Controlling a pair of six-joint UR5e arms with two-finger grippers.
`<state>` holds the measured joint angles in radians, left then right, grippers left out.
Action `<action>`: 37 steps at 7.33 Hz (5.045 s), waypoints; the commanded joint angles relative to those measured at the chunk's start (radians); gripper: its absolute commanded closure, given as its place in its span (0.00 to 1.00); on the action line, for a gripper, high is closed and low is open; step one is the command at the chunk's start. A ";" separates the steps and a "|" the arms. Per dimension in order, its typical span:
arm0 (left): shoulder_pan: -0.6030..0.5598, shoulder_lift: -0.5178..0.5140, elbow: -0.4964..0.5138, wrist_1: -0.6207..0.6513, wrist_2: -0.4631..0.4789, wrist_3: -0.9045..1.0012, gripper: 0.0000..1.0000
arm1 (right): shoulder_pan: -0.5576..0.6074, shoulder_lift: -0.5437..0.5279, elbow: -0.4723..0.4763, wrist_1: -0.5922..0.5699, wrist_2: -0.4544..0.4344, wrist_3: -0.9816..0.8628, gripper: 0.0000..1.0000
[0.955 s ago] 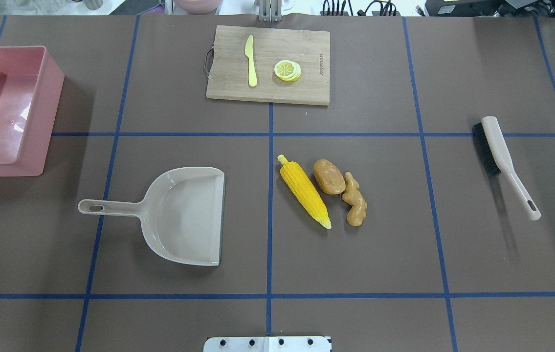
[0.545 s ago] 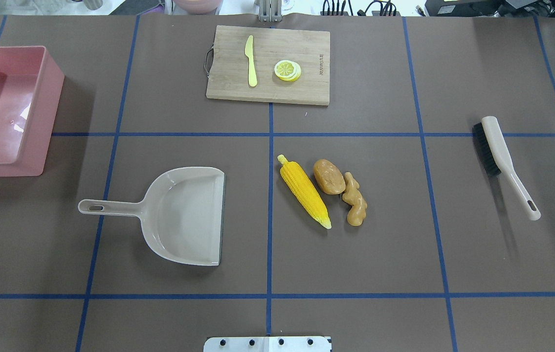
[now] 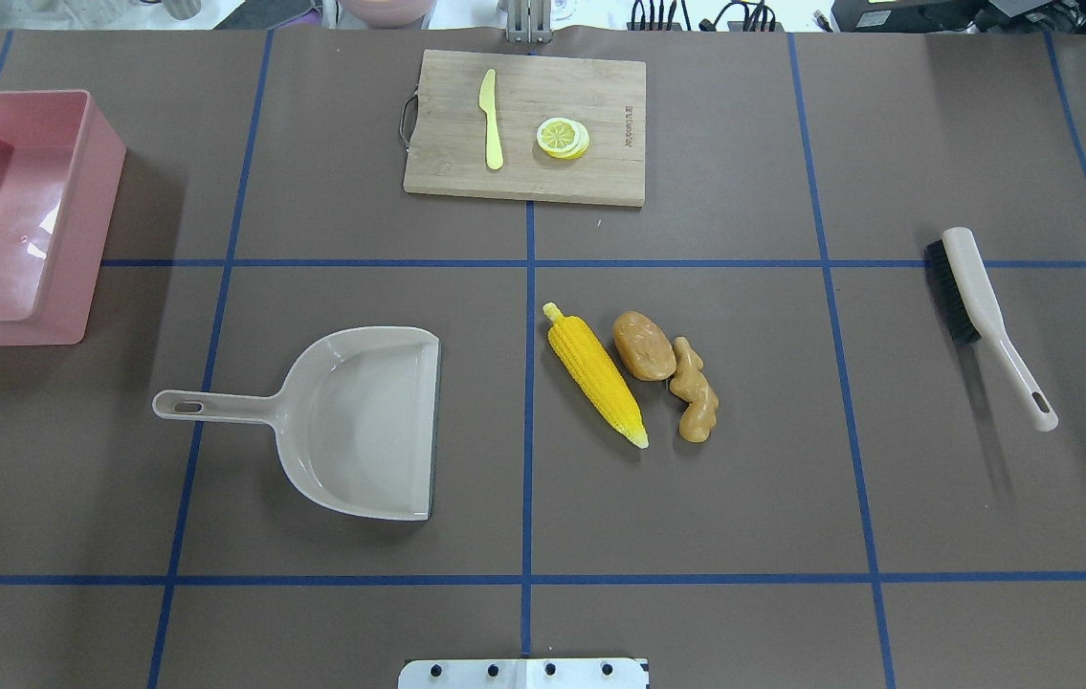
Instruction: Sweep and dump trash into bin
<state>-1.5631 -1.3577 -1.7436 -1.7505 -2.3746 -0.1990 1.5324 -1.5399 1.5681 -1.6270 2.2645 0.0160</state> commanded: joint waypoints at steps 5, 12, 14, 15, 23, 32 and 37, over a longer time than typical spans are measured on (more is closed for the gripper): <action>0.002 -0.003 -0.004 0.002 0.000 0.001 0.01 | -0.089 0.000 0.102 -0.001 0.066 0.112 0.00; 0.003 -0.176 -0.145 0.346 0.000 0.001 0.00 | -0.406 -0.089 0.375 0.001 0.040 0.495 0.00; 0.012 -0.315 -0.160 0.407 0.005 0.073 0.00 | -0.434 -0.118 0.383 0.031 0.023 0.512 0.00; 0.067 -0.368 -0.174 0.407 0.008 0.160 0.00 | -0.452 -0.188 0.380 0.152 0.023 0.554 0.00; 0.647 -0.560 -0.345 0.517 0.291 0.179 0.00 | -0.554 -0.194 0.300 0.351 -0.011 0.665 0.00; 0.988 -0.488 -0.341 0.330 0.548 0.456 0.01 | -0.592 -0.183 0.273 0.337 -0.037 0.677 1.00; 0.992 -0.479 -0.212 0.210 0.551 0.555 0.01 | -0.574 -0.158 0.279 0.349 0.015 0.662 1.00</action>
<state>-0.5716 -1.8429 -1.9788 -1.5296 -1.8238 0.3408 0.9497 -1.7078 1.8482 -1.2843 2.2616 0.6828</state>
